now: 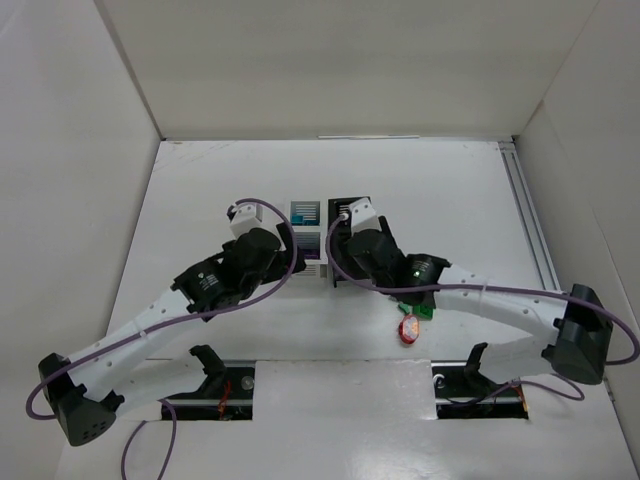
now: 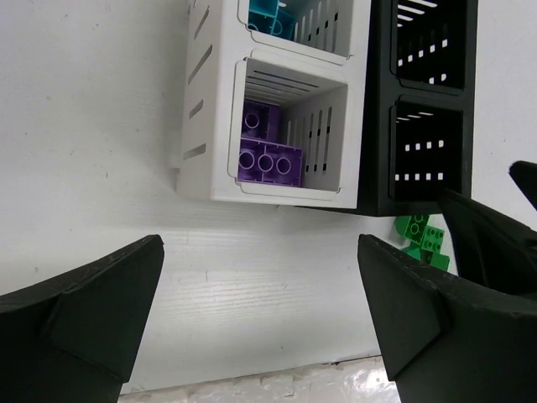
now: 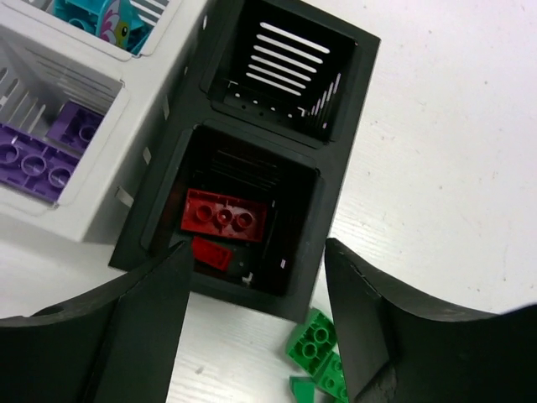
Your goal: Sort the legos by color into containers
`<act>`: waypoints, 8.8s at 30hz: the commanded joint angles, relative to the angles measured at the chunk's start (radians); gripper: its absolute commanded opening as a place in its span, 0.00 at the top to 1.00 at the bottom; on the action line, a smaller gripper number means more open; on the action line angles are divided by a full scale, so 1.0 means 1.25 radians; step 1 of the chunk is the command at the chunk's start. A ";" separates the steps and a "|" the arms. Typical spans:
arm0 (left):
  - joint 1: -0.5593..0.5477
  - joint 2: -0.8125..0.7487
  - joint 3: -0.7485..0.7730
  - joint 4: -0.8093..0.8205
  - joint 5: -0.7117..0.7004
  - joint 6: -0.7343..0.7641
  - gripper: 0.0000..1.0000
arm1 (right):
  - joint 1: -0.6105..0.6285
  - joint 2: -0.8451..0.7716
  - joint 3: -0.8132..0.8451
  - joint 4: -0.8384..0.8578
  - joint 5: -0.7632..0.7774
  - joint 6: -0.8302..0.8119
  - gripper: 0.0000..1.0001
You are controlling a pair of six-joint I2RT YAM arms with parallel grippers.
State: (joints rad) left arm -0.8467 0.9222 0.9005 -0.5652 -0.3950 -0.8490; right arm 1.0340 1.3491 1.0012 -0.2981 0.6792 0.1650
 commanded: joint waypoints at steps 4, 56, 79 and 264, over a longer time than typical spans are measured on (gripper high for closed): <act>0.001 -0.003 -0.010 0.067 0.020 0.034 0.00 | -0.005 -0.183 -0.086 -0.051 -0.082 0.009 0.27; 0.001 0.006 -0.070 0.136 0.085 0.091 0.00 | 0.042 -0.213 -0.180 -0.271 -0.256 0.235 0.80; 0.001 -0.048 -0.061 0.110 0.082 0.101 0.00 | -0.092 0.039 0.153 -0.004 -0.256 -0.251 0.57; 0.064 -0.068 -0.005 0.205 0.077 0.242 0.00 | -0.400 -0.235 -0.210 -0.197 -0.484 -0.253 0.74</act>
State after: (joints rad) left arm -0.7647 0.8497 0.9077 -0.3126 -0.2771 -0.5289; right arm 0.5251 1.1347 0.6449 -0.5186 0.0814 -0.1528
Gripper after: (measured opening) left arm 0.997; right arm 0.441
